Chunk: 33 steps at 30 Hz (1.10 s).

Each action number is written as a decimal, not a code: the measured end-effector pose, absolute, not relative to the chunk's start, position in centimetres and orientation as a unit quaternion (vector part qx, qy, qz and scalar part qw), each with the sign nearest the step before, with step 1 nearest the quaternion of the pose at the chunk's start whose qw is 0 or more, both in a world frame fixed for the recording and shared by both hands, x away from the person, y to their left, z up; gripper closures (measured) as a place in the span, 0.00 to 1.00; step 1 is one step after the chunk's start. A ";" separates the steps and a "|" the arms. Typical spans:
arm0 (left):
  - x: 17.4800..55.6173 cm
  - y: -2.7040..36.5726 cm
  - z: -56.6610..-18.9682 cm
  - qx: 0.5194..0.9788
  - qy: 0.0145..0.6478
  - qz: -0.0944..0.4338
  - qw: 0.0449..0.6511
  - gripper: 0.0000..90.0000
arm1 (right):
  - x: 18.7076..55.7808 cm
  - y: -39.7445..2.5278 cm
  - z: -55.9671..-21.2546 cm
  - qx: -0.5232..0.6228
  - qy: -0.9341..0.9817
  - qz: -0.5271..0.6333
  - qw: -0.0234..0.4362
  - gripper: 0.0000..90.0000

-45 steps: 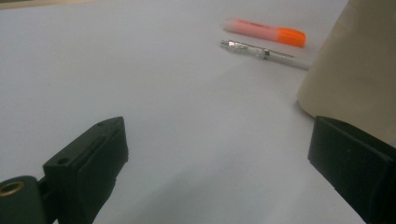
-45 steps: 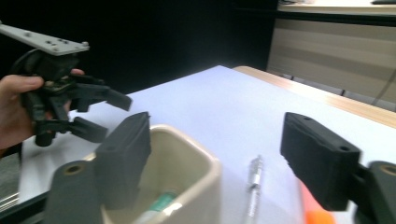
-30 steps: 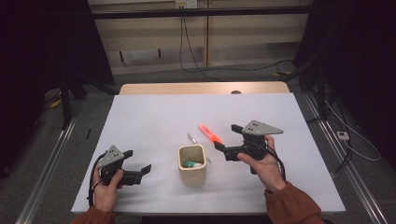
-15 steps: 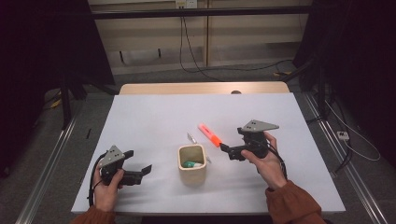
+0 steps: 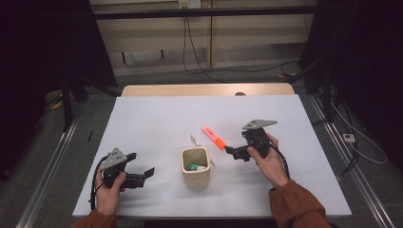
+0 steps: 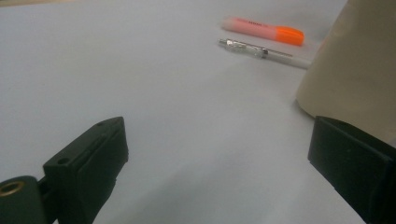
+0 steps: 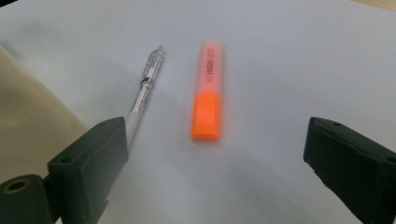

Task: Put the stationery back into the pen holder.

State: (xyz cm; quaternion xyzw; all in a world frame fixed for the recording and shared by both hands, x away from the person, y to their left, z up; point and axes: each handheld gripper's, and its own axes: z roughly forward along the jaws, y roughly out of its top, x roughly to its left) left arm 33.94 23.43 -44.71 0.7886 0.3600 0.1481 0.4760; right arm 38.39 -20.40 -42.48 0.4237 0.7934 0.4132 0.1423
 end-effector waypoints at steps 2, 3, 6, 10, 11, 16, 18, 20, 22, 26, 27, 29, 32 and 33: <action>33.9 23.4 -44.7 0.789 0.360 0.148 0.476 0.05 | 38.8 -20.2 -42.4 0.423 0.799 0.405 0.136 0.10; 34.0 23.4 -44.7 0.788 0.360 0.148 0.476 0.05 | 39.1 -20.1 -42.4 0.423 0.801 0.404 0.131 0.11; 34.0 23.4 -44.7 0.789 0.361 0.148 0.475 0.05 | 39.8 -19.7 -42.6 0.422 0.807 0.394 0.121 0.16; 34.1 23.4 -44.8 0.790 0.359 0.149 0.473 0.05 | 40.8 -19.0 -43.3 0.408 0.826 0.377 0.094 0.17; 34.0 23.4 -44.8 0.788 0.363 0.146 0.476 0.05 | 41.1 -18.9 -43.5 0.404 0.828 0.379 0.090 0.17; 34.0 23.5 -44.7 0.790 0.359 0.149 0.475 0.05 | 42.2 -17.8 -43.9 0.406 0.838 0.354 0.088 0.22; 34.0 23.4 -44.8 0.791 0.357 0.146 0.475 0.05 | 42.7 -17.4 -44.0 0.405 0.843 0.343 0.087 0.28; 34.0 23.4 -44.8 0.791 0.356 0.146 0.475 0.05 | 43.2 -17.0 -44.0 0.403 0.847 0.334 0.092 0.29; 34.0 23.4 -44.8 0.793 0.353 0.145 0.475 0.05 | 43.6 -16.6 -44.0 0.401 0.852 0.322 0.095 0.32; 33.9 23.3 -44.8 0.794 0.351 0.142 0.475 0.05 | 44.2 -15.8 -44.3 0.402 0.859 0.304 0.092 0.36; 33.9 23.3 -44.8 0.794 0.351 0.142 0.475 0.06 | 44.3 -15.6 -44.4 0.401 0.861 0.297 0.092 0.37; 33.9 23.3 -44.7 0.794 0.351 0.142 0.476 0.06 | 44.5 -15.2 -44.6 0.399 0.865 0.287 0.097 0.41; 33.9 23.4 -44.7 0.794 0.350 0.145 0.476 0.06 | 44.5 -14.9 -44.8 0.397 0.868 0.278 0.105 0.49; 33.9 23.4 -44.7 0.794 0.350 0.144 0.476 0.06 | 44.5 -14.8 -44.9 0.397 0.870 0.271 0.107 0.50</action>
